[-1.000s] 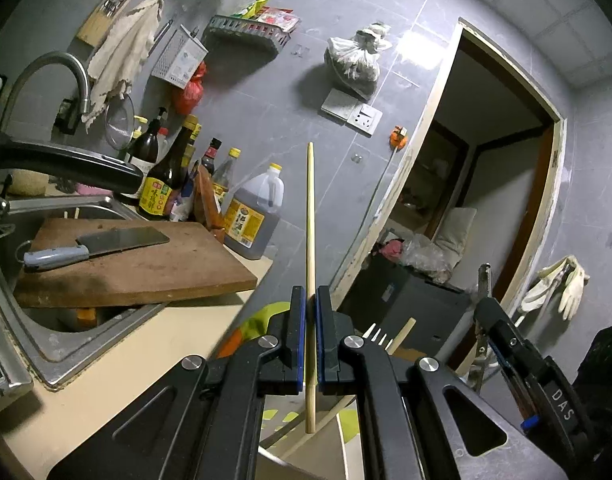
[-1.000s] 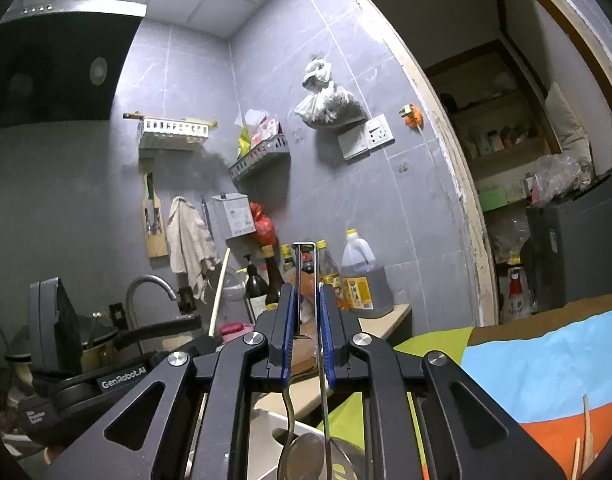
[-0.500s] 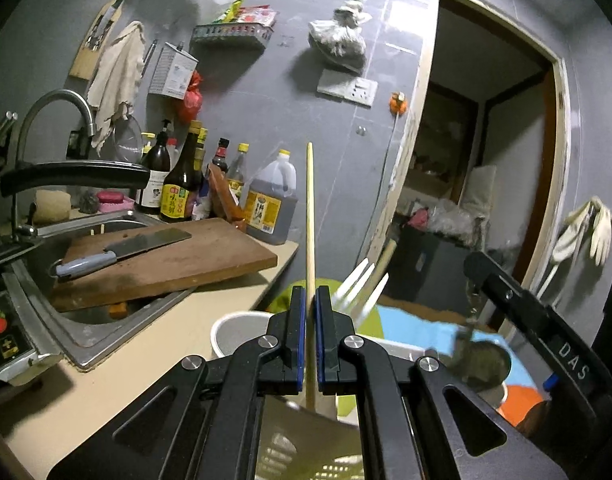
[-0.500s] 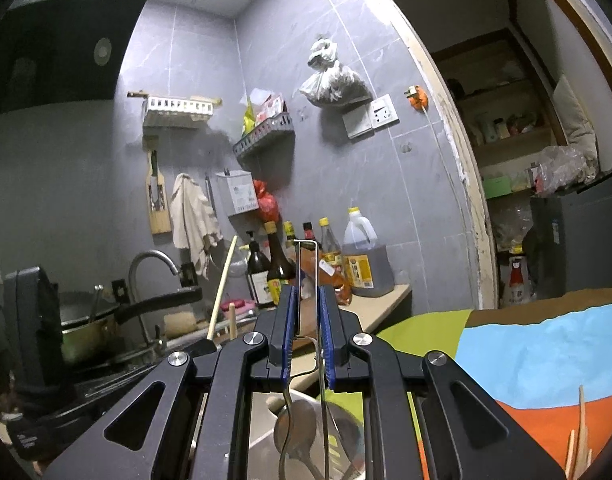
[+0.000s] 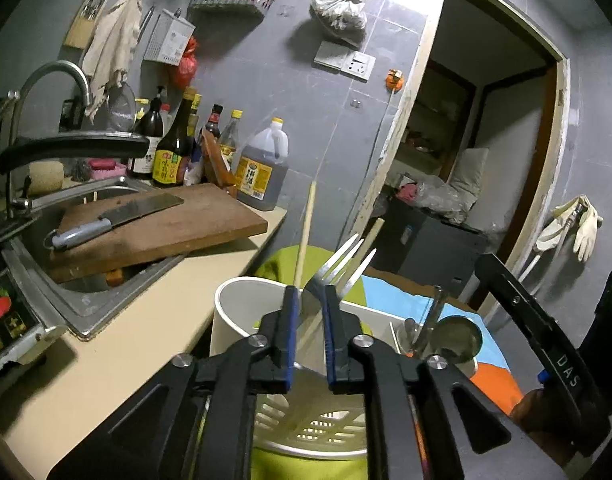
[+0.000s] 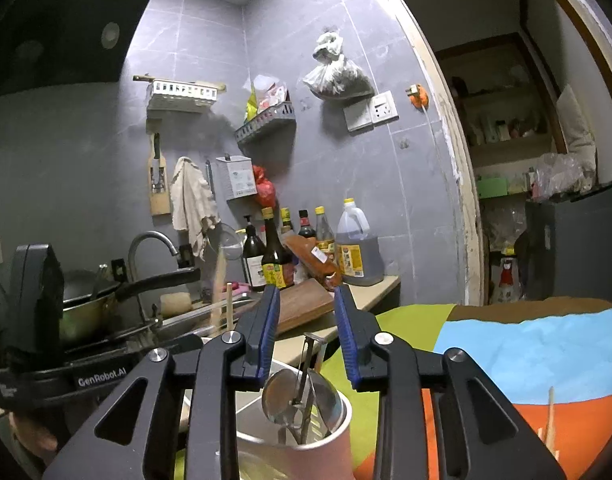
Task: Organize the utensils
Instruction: 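Open the left tool into the basket while the right tool releases the peeler into it, then move both tools back to the remaining chopsticks on the cloth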
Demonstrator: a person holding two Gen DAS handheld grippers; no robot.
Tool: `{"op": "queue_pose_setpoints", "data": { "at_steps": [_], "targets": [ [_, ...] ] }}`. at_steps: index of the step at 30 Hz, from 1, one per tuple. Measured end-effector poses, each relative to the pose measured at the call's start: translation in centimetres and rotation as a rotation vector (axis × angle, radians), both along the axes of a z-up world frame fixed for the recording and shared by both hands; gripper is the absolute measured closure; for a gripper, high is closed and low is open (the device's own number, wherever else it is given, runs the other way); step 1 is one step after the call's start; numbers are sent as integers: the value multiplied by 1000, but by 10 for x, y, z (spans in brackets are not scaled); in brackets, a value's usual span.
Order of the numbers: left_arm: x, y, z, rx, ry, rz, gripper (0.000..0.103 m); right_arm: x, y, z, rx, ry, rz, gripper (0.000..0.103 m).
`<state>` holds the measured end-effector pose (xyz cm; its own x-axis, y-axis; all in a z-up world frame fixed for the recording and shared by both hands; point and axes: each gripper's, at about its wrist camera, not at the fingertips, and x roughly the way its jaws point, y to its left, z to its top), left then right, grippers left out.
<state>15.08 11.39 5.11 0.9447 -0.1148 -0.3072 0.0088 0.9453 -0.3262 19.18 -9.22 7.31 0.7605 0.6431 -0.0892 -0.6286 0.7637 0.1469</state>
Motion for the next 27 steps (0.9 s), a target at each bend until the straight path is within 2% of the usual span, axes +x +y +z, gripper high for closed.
{"op": "queue_pose_setpoints", "data": {
  "at_steps": [5, 7, 9, 11, 14, 15, 17, 22, 25, 27],
  "targets": [
    [-5, -5, 4, 3, -6, -10, 87, -11, -13, 6, -27, -15, -26, 71],
    [-9, -9, 8, 7, -19, -18, 83, -14, -20, 8, -29, -18, -37, 67],
    [-13, -16, 14, 18, -38, -29, 74, -19, -31, 11, -31, -18, -57, 63],
    [-16, -23, 19, 21, -55, -47, 70, -24, -42, 15, -33, -21, -87, 54],
    [-22, -39, 28, 54, -85, -67, 68, -30, -55, 19, -47, -24, -116, 47],
    [-24, -44, 30, 68, -96, -70, 65, -33, -62, 21, -52, -22, -131, 46],
    [-27, -57, 34, 92, -114, -89, 58, -37, -74, 23, -52, -18, -152, 32],
    [-28, -86, 35, 114, -123, -149, 46, -48, -101, 29, -60, -22, -215, 20],
    [-27, -99, 32, 115, -125, -179, 30, -53, -118, 31, -59, -17, -256, 11],
    [-27, -107, 30, 97, -128, -204, 10, -56, -130, 31, -60, -13, -291, 1]
  ]
}}
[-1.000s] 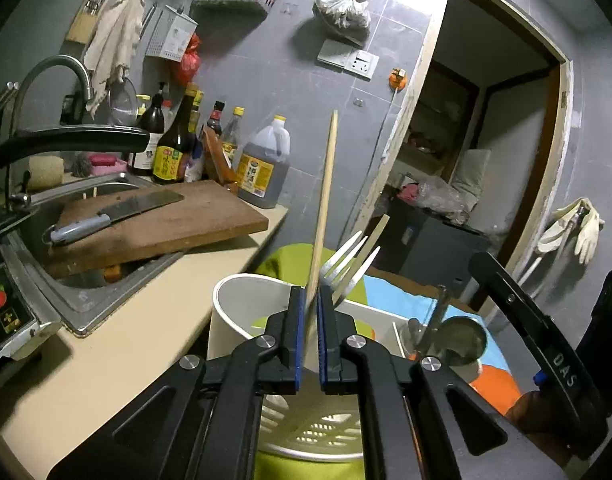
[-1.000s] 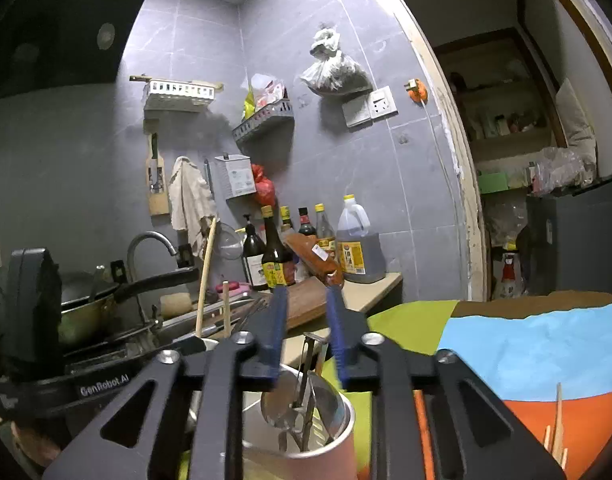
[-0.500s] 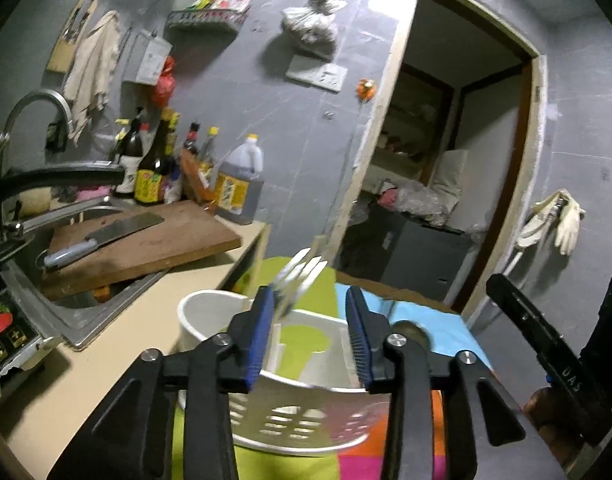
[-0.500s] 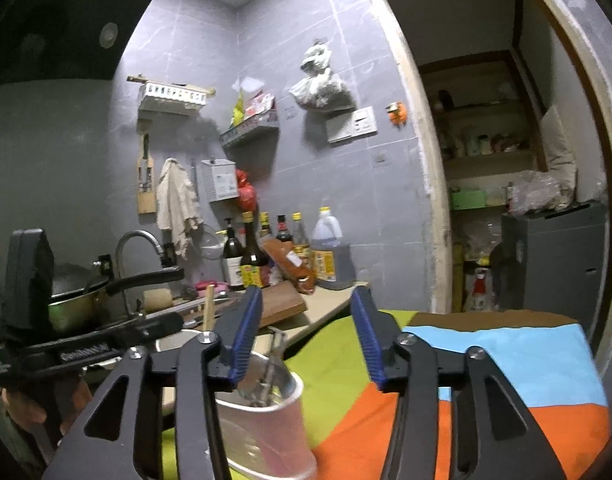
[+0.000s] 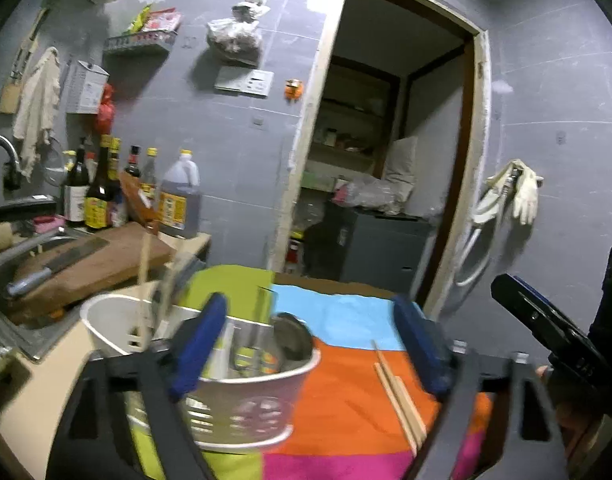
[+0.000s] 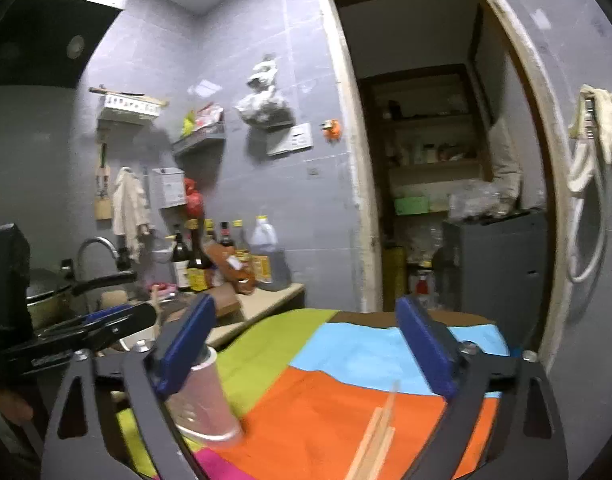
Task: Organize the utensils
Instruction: 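Move both tools back to the remaining chopsticks on the cloth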
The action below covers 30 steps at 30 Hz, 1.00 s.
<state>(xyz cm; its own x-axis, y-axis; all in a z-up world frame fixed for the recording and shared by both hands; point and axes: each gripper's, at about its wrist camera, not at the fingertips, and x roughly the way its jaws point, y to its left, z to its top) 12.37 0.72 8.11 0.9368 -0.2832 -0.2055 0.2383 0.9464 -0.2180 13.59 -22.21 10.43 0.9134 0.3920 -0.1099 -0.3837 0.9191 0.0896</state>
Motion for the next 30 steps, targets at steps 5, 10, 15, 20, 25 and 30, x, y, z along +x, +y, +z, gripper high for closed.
{"op": "queue_pose_setpoints", "data": {
  "at_steps": [5, 10, 15, 20, 25, 30],
  "targets": [
    [1, -24, -8, 15, 9, -64, 6, -1, -24, -6, -19, 34, -52, 0],
    [9, -51, -23, 77, 69, -115, 6, 1, -41, -15, -56, 82, -98, 0],
    [14, -67, -40, 114, 140, -133, 6, 11, -56, -33, -94, 190, -144, 0],
    [22, -76, -59, 112, 225, -149, 6, 20, -61, -55, -140, 313, -163, 0],
    [34, -81, -75, 128, 339, -152, 6, 32, -62, -81, -185, 474, -156, 0],
    [48, -82, -91, 139, 467, -148, 6, 38, -56, -100, -254, 579, -130, 5]
  ]
}}
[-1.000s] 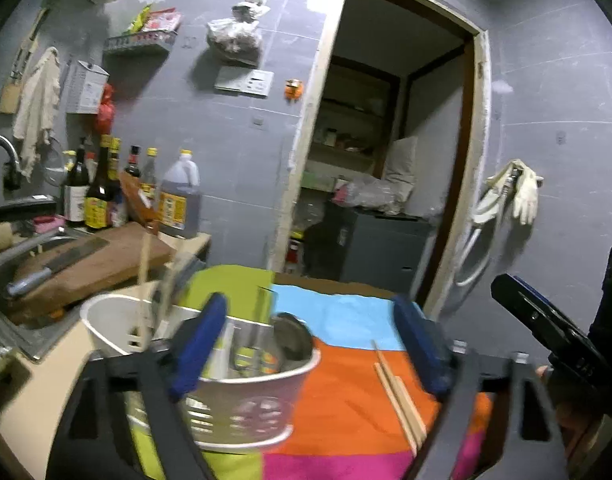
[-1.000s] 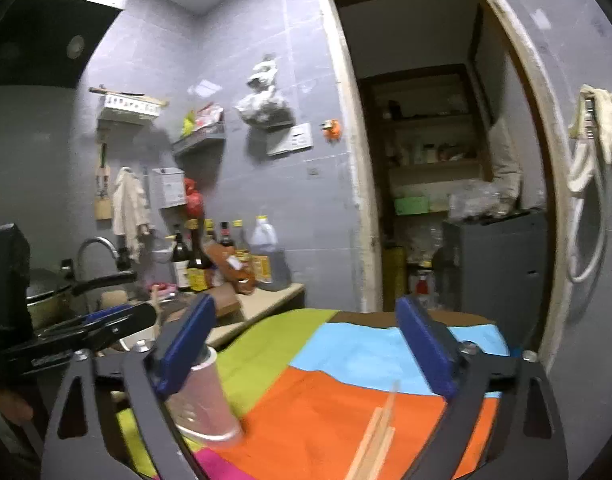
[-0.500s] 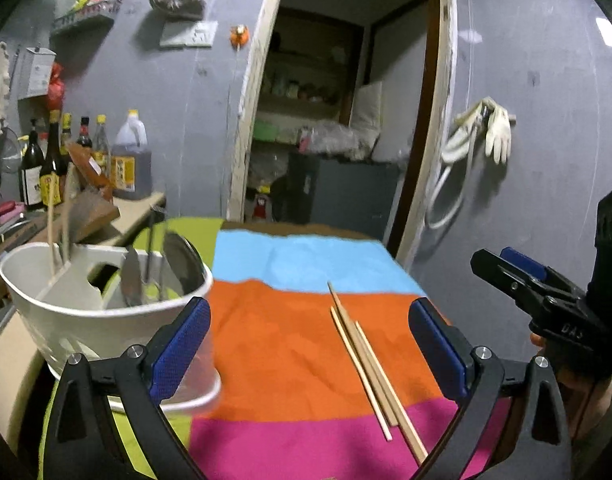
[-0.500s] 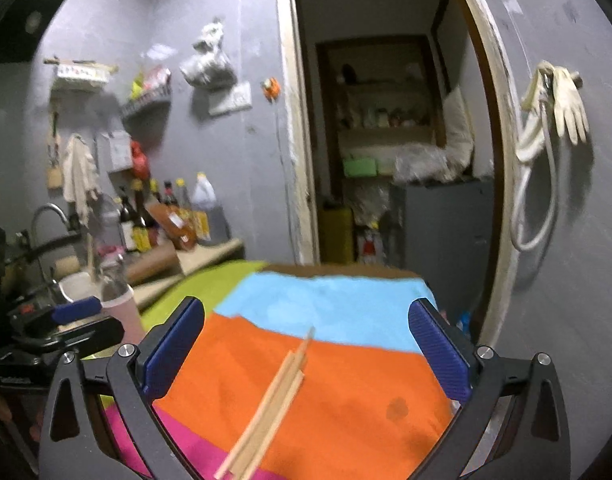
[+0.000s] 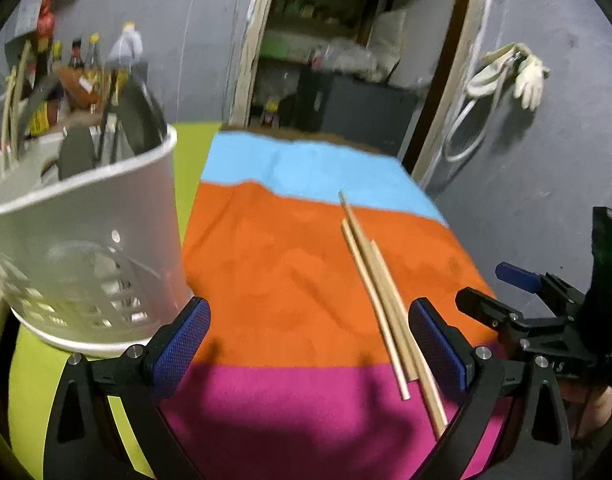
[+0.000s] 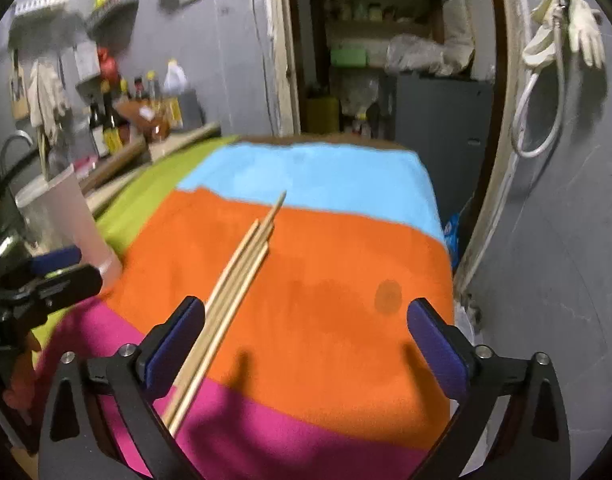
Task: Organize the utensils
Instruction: 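Move both tools back to the remaining chopsticks on the cloth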
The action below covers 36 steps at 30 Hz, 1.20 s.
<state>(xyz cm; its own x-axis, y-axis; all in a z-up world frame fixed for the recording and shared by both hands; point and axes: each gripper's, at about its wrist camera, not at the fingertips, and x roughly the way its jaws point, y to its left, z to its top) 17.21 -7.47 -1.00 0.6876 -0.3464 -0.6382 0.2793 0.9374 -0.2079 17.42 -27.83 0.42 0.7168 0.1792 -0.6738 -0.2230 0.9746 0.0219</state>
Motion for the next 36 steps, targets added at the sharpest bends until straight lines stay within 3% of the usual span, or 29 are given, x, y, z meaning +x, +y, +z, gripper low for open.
{"op": "queue_pose_setpoints", "data": {
  "at_steps": [4, 11, 18, 30, 36],
  "targets": [
    [10, 0, -8, 7, 82, 0, 6, 3, 9, -12, -40, 65, 38, 21],
    [19, 0, -9, 6, 129, -13, 9, 10, 24, -23, -91, 129, 92, 33],
    [27, -7, -12, 8, 156, -40, 27, 19, 30, -24, -114, 149, 90, 37],
    [30, -10, -15, -2, 180, -48, 38, 30, 44, -29, -111, 187, 130, 42],
    [38, -24, -17, 15, 201, -90, 51, 27, 32, -24, -95, 181, 139, 64]
  ]
}}
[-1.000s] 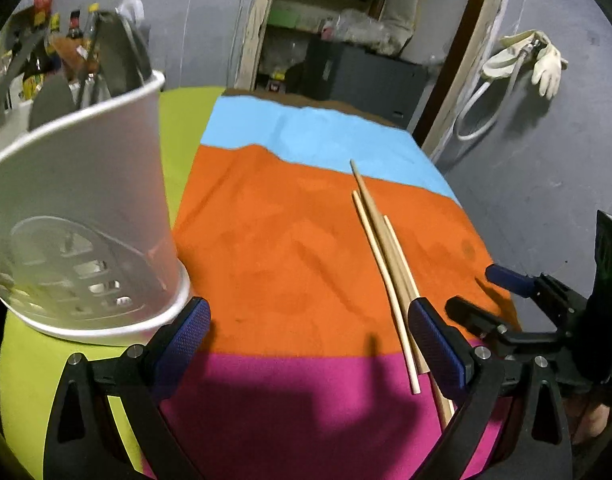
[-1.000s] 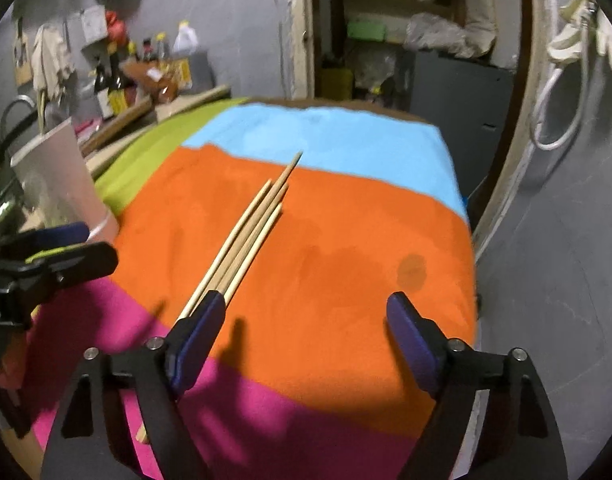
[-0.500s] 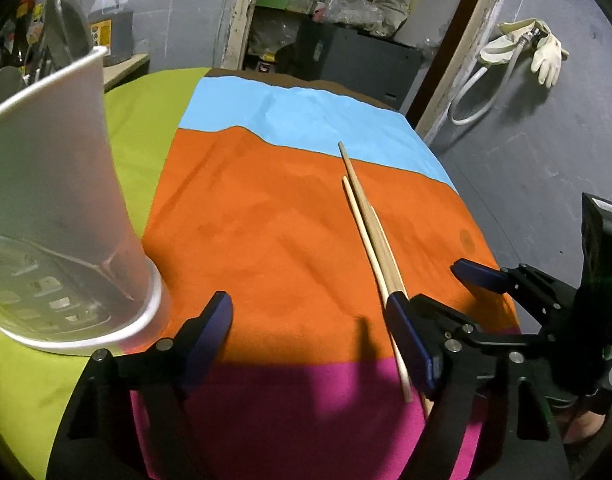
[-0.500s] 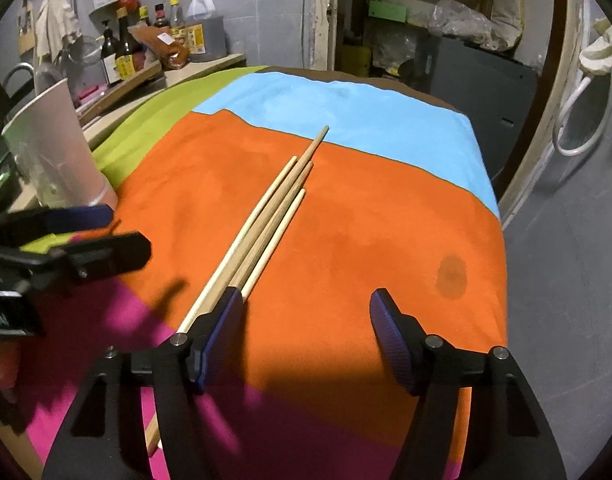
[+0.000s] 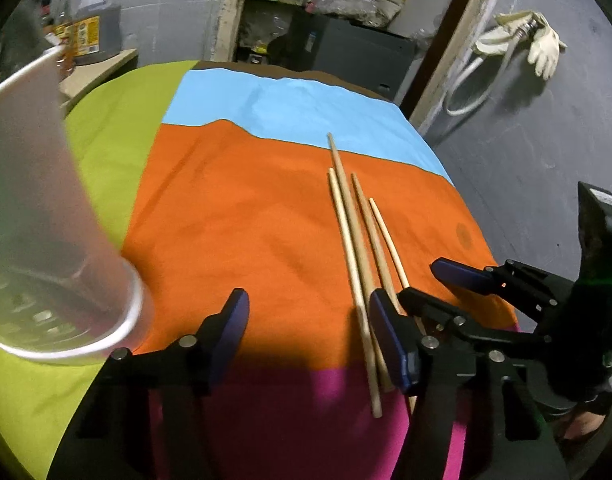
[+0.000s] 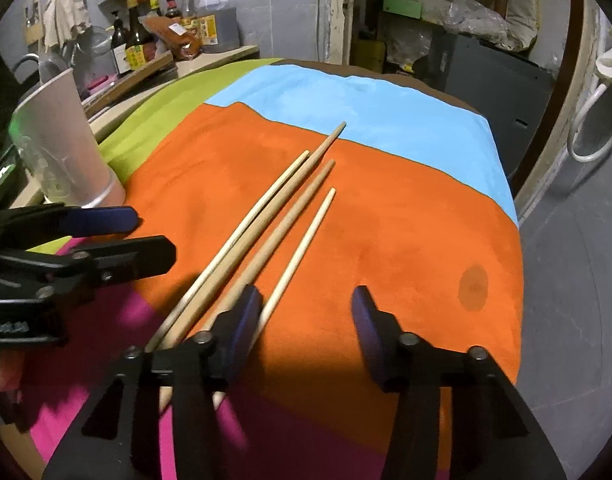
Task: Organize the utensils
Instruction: 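Move both tools back to the remaining chopsticks on the cloth, then close the left tool on a chopstick while the right tool grasps another chopstick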
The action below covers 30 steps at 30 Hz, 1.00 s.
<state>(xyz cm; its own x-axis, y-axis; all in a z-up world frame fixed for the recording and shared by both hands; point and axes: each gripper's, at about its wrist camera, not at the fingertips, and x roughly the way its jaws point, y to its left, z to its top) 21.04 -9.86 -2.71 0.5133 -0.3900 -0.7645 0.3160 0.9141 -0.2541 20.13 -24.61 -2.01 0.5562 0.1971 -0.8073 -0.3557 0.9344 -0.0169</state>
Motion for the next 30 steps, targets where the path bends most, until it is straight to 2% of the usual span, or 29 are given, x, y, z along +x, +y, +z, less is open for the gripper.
{"op": "queue_pose_setpoints", "data": {
  "at_steps": [2, 5, 8, 13, 20, 25, 30],
  "targets": [
    [4, -7, -1, 16, -1, -23, 57, -1, -6, 2, -3, -2, -7, 73],
    [12, -16, -3, 40, 3, -45, 69, 0, -16, 1, 28, 13, -18, 78],
    [24, -22, -7, 56, 19, -52, 73, 2, -22, 1, 64, 27, -25, 79],
    [41, -28, -11, 66, 42, -63, 76, 4, -19, 1, 56, 27, -14, 79],
    [54, -41, -15, 138, 30, -75, 87, 8, -24, 1, 69, 35, -21, 79],
    [67, -39, -15, 126, 72, -59, 98, 26, -25, -2, 109, 68, -46, 79],
    [66, -34, -13, 117, 92, -65, 100, 45, -25, -3, 165, 129, -53, 78]
  ]
}}
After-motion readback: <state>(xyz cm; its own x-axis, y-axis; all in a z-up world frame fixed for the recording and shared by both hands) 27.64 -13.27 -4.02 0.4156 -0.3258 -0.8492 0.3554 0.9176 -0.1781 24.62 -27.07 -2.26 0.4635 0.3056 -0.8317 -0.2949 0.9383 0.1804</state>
